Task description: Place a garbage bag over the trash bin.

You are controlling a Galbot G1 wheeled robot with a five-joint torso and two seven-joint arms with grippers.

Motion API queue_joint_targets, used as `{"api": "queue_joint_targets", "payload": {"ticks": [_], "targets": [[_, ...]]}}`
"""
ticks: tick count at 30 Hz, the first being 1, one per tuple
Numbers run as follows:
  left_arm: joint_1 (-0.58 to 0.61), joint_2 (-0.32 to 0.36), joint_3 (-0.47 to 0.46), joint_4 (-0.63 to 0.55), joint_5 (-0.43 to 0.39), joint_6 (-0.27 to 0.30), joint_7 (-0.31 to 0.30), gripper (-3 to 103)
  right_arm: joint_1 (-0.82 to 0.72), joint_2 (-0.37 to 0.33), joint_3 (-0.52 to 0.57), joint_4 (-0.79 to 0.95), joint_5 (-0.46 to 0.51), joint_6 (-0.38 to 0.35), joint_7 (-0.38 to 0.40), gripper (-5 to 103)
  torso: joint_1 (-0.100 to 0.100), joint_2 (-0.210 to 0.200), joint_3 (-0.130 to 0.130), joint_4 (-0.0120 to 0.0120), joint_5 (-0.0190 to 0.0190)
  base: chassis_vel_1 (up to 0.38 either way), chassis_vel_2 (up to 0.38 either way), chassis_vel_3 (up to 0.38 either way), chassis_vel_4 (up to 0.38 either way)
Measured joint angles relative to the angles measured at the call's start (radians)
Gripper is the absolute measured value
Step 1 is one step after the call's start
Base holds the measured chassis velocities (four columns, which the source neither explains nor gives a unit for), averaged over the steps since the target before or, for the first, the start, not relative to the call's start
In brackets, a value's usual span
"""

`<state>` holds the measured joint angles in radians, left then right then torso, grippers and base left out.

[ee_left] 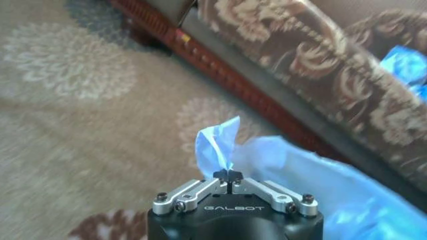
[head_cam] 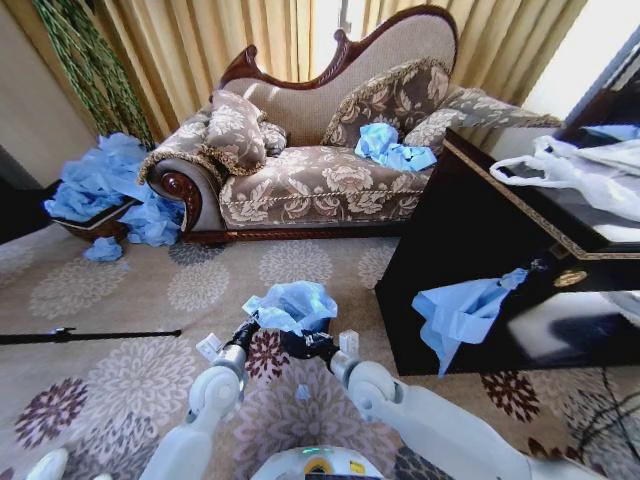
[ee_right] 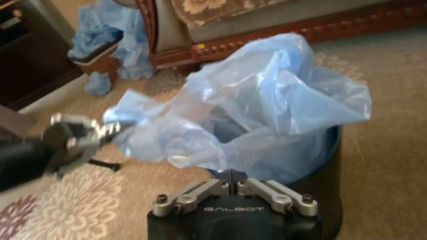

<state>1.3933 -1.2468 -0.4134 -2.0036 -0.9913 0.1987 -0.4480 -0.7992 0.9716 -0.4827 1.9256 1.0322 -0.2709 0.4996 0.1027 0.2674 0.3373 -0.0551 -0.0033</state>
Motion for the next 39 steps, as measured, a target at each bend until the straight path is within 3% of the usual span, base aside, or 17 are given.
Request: {"api": "queue_joint_targets", "payload": {"ticks": [13,17,23,26,30,32,34,36,37,38,39], "targets": [[-0.048,-0.031,0.055,0.223,0.123,-0.020,0.066,0,-0.100,0.014,0.083,-0.055,-0.037,0.001,-0.022,0,0.000,0.000,0.000,-0.0001,-0.0001,0.000,0.000,0.000,0.000],[-0.056,-0.035,0.059,0.270,0.148,-0.039,0.084,0,-0.140,-0.010,0.145,0.010,-0.049,-0.008,-0.004,-3,0.000,0.000,0.000,-0.0001,0.0000,0.000,0.000,0.000,0.000],[-0.053,-0.033,0.055,0.262,0.151,-0.045,0.088,0,-0.116,-0.072,0.215,0.114,-0.006,-0.025,0.007,3,0.000,0.000,0.000,-0.0006,-0.0003,0.000,0.000,0.000,0.000],[-0.051,-0.031,0.053,0.251,0.150,-0.046,0.089,0,-0.042,-0.060,0.198,0.115,0.046,-0.039,0.031,9,0.000,0.000,0.000,0.0001,-0.0004,0.000,0.000,0.000,0.000],[-0.049,-0.025,0.054,0.232,0.149,-0.046,0.090,0,0.106,0.030,0.107,0.013,0.073,-0.038,0.062,28,0.000,0.000,0.000,0.0002,-0.0001,0.000,0.000,0.000,0.000],[-0.049,-0.025,0.054,0.229,0.149,-0.046,0.090,0,0.114,0.040,0.099,0.001,0.078,-0.040,0.068,28,0.000,0.000,0.000,0.0002,0.0000,0.000,0.000,0.000,0.000],[-0.049,-0.024,0.054,0.222,0.148,-0.046,0.090,0,0.145,0.073,0.064,-0.048,0.100,-0.048,0.105,40,0.000,0.000,0.000,0.0001,-0.0004,0.000,0.000,0.000,0.000],[-0.049,-0.023,0.053,0.219,0.147,-0.046,0.090,0,0.162,0.089,0.038,-0.081,0.121,-0.057,0.137,40,0.000,0.000,0.000,0.0000,-0.0001,0.000,0.000,0.000,0.000],[-0.050,-0.023,0.052,0.217,0.147,-0.049,0.091,0,0.174,0.094,0.022,-0.098,0.142,-0.064,0.166,50,0.000,0.000,0.000,0.0000,-0.0001,0.000,0.000,0.000,0.000],[-0.050,-0.024,0.052,0.216,0.147,-0.050,0.091,0,0.181,0.095,0.014,-0.103,0.157,-0.069,0.185,50,0.000,0.000,0.000,0.0000,-0.0002,0.000,0.000,0.000,0.000],[-0.050,-0.026,0.052,0.214,0.147,-0.053,0.092,0,0.196,0.093,-0.003,-0.106,0.213,-0.083,0.240,61,0.000,0.000,0.000,-0.0003,-0.0003,0.000,0.000,0.000,0.000]]}}
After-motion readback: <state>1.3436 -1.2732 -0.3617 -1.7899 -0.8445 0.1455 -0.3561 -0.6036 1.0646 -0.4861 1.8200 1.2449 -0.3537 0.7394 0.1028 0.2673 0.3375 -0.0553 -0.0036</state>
